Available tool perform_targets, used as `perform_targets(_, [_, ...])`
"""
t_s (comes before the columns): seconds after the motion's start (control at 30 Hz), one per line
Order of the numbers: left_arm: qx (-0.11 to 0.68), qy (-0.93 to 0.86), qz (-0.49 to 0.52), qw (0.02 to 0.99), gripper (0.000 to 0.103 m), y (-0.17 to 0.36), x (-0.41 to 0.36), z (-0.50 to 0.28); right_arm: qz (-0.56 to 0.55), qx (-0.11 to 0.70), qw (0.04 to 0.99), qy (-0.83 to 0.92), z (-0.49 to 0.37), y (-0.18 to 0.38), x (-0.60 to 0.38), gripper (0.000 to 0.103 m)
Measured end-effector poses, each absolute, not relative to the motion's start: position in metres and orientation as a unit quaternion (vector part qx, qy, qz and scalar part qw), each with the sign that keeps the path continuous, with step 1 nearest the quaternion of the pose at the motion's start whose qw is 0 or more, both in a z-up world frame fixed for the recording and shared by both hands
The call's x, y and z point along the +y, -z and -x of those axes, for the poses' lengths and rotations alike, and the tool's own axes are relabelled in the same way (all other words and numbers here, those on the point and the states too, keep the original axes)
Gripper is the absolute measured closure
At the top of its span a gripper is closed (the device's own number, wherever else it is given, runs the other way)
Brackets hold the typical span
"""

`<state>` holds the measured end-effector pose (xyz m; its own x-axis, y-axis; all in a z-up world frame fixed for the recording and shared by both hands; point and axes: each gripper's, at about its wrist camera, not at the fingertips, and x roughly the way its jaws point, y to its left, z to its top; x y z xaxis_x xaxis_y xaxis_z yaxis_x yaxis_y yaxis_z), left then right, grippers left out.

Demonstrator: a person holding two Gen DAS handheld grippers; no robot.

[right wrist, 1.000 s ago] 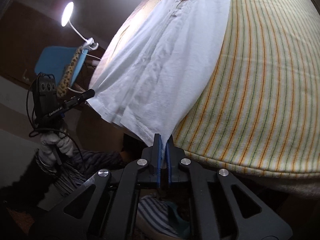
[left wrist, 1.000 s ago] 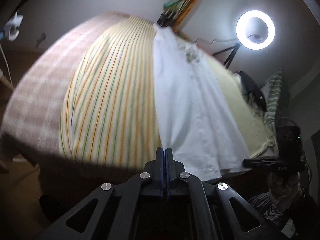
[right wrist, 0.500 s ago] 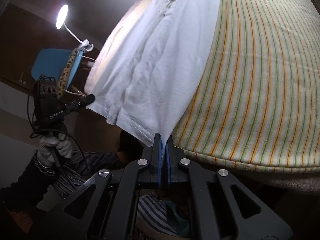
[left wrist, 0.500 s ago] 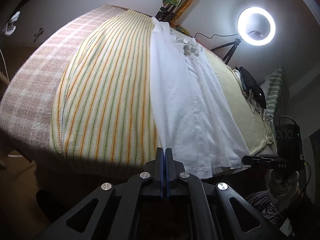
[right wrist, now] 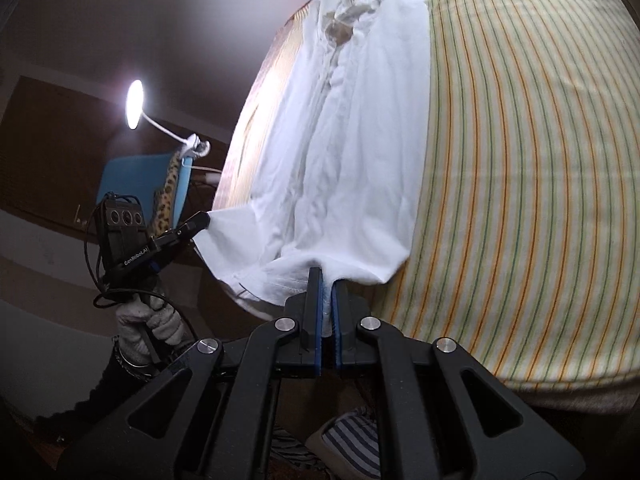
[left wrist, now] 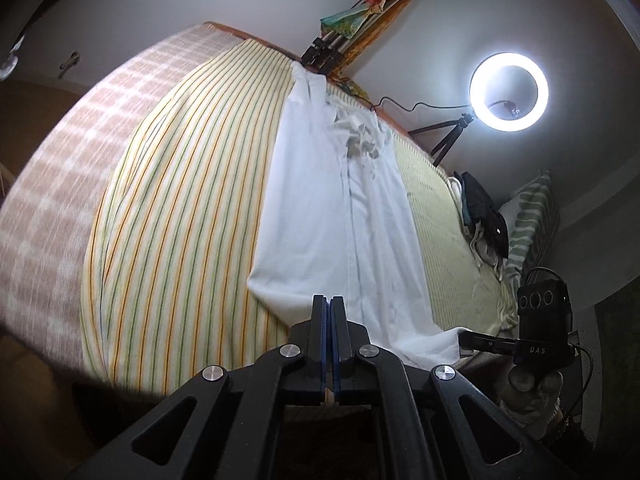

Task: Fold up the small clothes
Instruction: 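Lift the hem with both tools and fold it toward the collar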

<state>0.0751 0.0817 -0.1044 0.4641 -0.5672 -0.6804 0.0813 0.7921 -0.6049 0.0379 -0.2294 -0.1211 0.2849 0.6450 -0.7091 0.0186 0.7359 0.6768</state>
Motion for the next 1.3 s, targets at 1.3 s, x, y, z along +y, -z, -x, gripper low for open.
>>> perform_targets(1.3, [0.467,0.174,0.14,0.856,0.073,0.105,0.089,-0.196,-0.314,0.532,0.771,-0.154,-0.147,0.098,-0.29,0.089])
